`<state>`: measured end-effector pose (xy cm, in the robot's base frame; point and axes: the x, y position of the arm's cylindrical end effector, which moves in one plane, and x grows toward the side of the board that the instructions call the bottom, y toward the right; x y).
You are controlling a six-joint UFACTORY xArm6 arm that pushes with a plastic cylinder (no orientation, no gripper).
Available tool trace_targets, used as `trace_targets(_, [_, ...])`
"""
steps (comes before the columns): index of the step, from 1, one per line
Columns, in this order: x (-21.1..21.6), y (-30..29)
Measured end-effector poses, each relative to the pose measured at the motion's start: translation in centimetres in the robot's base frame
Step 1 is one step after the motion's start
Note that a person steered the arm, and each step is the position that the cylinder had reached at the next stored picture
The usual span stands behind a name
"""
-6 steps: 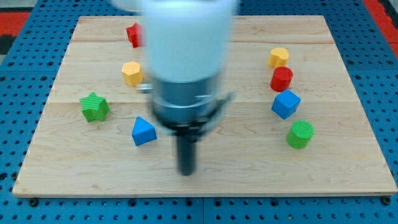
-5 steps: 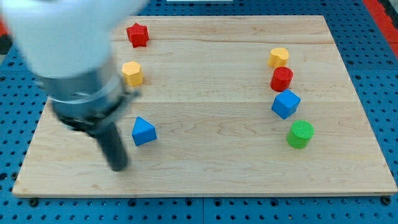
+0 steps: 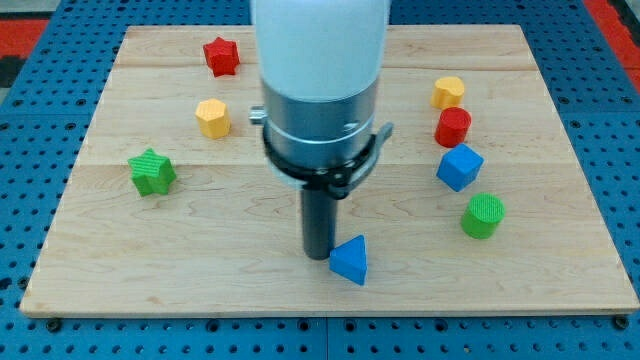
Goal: Move the blue triangle towards the bottom of green circle
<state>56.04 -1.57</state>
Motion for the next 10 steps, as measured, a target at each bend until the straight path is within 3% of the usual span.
trace_targets(1, [1.7,-2.7])
trace_targets(4, [1.6,11.7])
trace_targets(5, [1.6,13.8])
trace_targets(6, [1.1,6.8])
trace_targets(7, [-3.3,7.0])
trace_targets(8, [-3.0,11.6])
trace_targets(10, [1.3,13.4])
